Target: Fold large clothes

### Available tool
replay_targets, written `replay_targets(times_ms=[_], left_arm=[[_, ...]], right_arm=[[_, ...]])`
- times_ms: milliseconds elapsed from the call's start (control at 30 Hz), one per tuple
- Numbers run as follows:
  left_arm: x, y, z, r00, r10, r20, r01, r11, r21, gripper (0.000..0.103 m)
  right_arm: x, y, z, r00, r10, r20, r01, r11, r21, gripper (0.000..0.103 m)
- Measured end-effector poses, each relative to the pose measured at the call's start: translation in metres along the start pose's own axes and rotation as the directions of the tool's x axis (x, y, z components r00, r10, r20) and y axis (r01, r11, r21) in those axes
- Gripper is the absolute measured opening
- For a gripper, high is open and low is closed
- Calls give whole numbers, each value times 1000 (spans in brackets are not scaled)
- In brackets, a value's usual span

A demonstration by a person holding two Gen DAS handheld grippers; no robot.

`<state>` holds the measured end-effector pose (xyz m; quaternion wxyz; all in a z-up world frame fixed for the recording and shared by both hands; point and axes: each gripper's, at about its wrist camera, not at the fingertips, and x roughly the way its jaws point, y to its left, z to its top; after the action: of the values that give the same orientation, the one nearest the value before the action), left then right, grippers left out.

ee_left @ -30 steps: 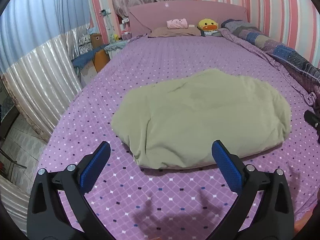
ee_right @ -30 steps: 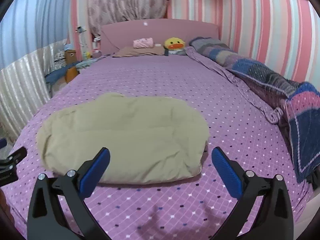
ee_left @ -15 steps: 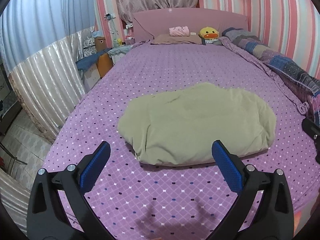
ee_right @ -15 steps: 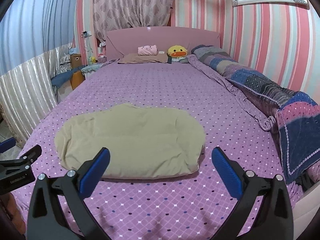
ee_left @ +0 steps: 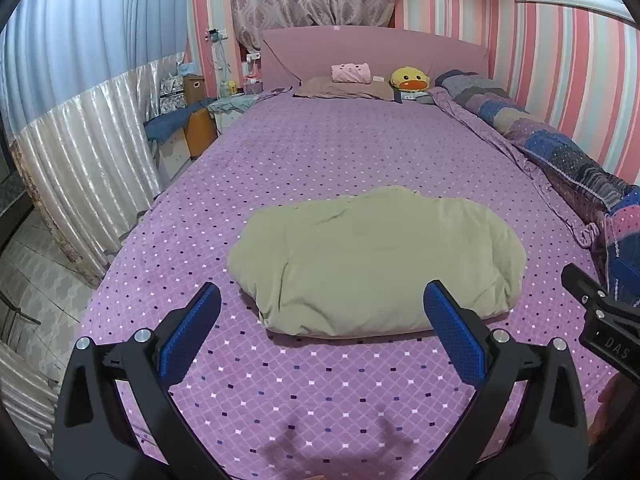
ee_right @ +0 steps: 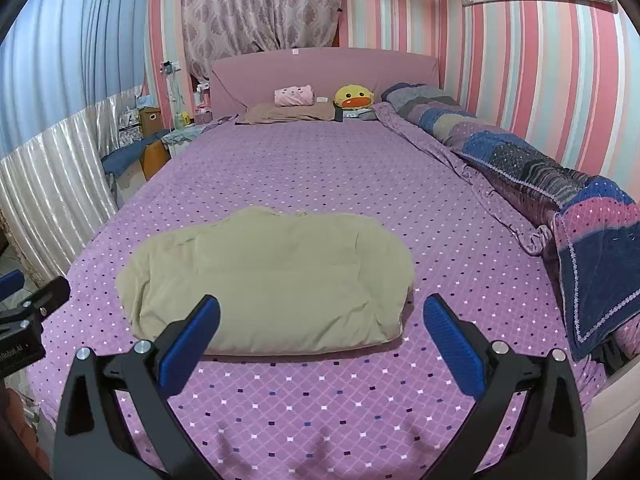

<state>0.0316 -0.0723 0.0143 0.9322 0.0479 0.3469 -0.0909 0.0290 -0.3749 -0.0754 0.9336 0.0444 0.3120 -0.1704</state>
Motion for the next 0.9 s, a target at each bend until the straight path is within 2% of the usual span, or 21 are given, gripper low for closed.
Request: replay_targets(times_ms=[900], left_arm=[[3,4,9,1000,-16,5,16,1000,0,100]], right_arm=[[8,8,10,999,-21,-26,20,1000,-16,101]])
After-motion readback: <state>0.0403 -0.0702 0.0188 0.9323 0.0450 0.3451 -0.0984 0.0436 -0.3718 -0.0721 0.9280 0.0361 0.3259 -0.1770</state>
